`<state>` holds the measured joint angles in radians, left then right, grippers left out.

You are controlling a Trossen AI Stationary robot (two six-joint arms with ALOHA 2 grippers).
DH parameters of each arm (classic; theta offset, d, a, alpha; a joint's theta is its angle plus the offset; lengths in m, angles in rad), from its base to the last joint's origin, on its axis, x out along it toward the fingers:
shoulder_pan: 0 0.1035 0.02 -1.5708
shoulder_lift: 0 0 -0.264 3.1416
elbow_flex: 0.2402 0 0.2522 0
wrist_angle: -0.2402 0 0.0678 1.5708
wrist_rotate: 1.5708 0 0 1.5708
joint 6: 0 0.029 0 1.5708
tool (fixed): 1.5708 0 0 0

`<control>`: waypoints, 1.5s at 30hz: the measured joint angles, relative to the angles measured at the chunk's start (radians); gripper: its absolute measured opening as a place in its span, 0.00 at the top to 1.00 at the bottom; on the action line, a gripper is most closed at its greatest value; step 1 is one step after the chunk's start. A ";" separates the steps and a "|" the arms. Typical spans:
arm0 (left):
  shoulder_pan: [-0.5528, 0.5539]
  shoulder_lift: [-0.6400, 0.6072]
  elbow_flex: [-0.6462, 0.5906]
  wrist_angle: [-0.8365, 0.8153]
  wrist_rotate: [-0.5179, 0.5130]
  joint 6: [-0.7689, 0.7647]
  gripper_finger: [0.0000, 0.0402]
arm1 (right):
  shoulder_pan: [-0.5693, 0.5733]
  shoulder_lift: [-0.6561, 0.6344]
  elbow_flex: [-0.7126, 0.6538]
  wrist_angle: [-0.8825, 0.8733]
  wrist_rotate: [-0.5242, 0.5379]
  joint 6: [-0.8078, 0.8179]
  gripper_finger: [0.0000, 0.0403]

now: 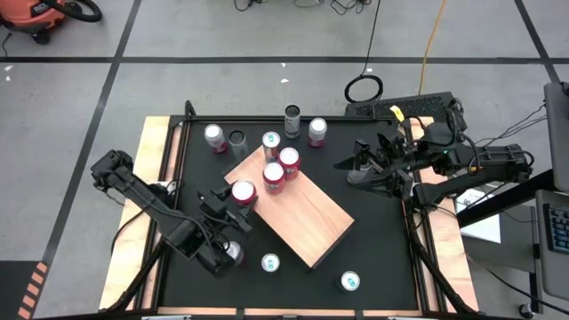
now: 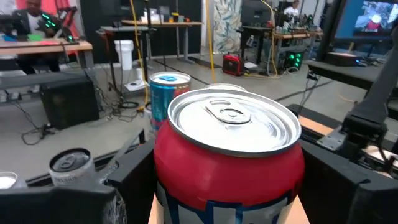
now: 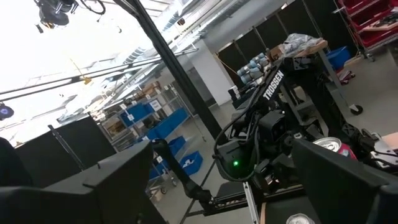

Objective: Place canned beverage on shelf
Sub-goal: Put the red soda can on the shelf aligned with the other red soda cans

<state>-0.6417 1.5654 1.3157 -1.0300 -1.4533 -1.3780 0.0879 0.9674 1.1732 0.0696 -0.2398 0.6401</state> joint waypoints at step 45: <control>0.069 0.052 -0.082 0.266 0.058 0.155 0.25 | -0.001 0.045 0.000 0.009 0.006 0.014 0.10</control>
<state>-0.5722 1.6173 1.2339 -0.7643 -1.3956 -1.2232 0.0868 1.0122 1.1736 0.0784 -0.2333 0.6544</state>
